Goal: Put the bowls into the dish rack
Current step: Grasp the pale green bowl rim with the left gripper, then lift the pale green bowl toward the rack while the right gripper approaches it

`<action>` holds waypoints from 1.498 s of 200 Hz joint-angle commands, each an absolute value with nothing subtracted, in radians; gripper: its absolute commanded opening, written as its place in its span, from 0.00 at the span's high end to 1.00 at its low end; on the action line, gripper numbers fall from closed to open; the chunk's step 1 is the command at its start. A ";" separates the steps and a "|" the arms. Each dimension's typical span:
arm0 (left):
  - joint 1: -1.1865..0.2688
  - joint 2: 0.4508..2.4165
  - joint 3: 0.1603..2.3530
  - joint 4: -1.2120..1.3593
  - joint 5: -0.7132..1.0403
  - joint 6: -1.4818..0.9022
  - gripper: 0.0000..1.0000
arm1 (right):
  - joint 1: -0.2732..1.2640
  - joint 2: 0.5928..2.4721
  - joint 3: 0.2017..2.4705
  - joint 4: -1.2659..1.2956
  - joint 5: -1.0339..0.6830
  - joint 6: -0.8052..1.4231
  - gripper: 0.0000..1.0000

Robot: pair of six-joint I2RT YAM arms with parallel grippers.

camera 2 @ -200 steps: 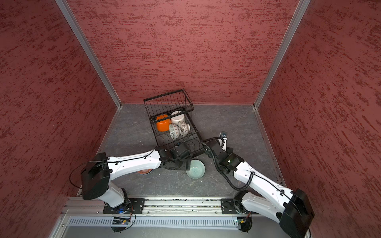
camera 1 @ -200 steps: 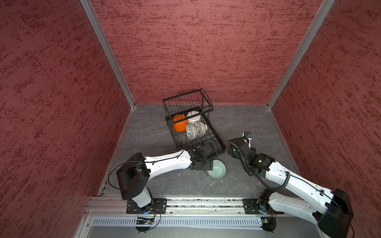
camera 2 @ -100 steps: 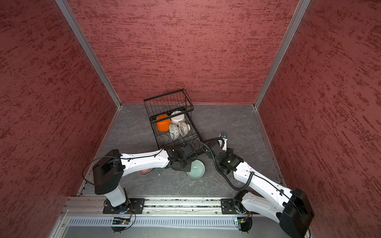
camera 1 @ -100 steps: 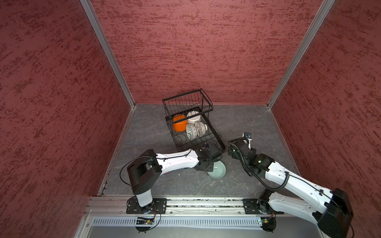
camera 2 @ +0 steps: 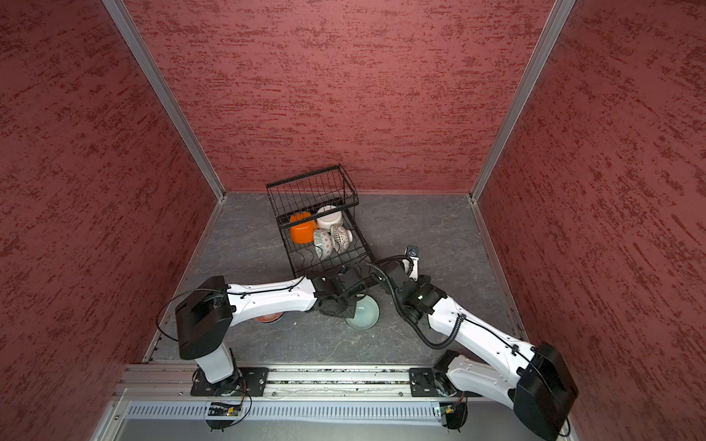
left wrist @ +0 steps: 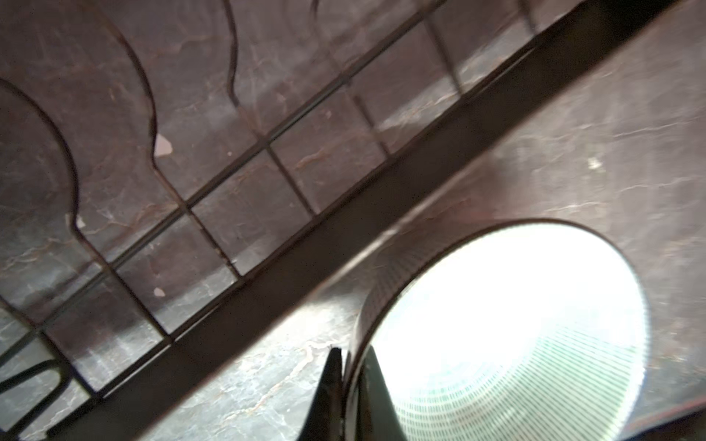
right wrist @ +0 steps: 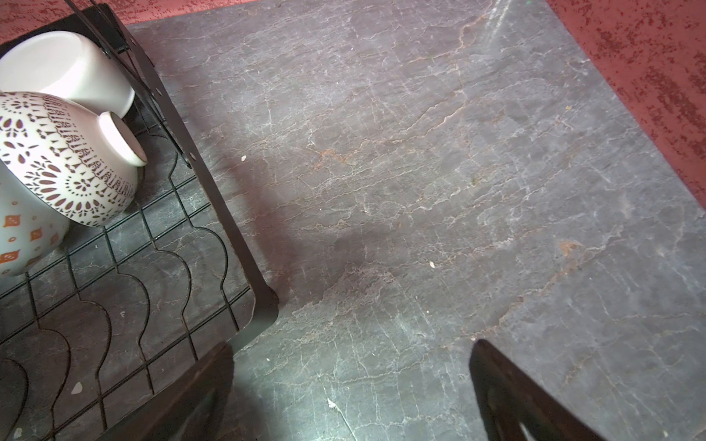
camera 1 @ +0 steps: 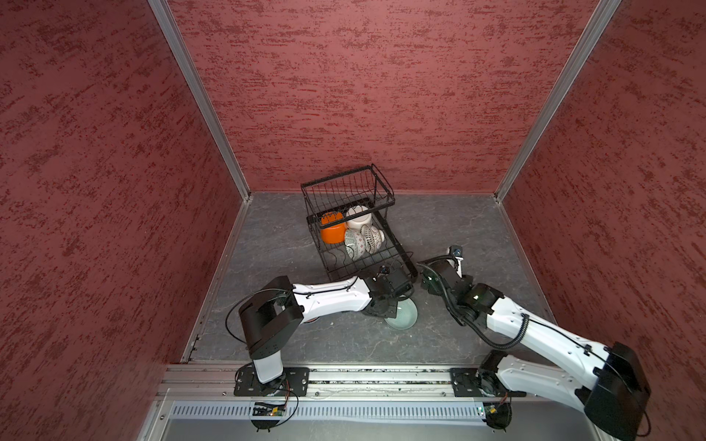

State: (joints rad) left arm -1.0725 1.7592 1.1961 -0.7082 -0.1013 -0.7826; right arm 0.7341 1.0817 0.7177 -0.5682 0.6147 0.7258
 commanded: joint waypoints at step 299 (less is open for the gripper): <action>-0.895 1.206 0.966 -0.638 -0.210 -0.779 1.00 | 0.747 1.186 0.944 -0.507 0.303 0.596 0.03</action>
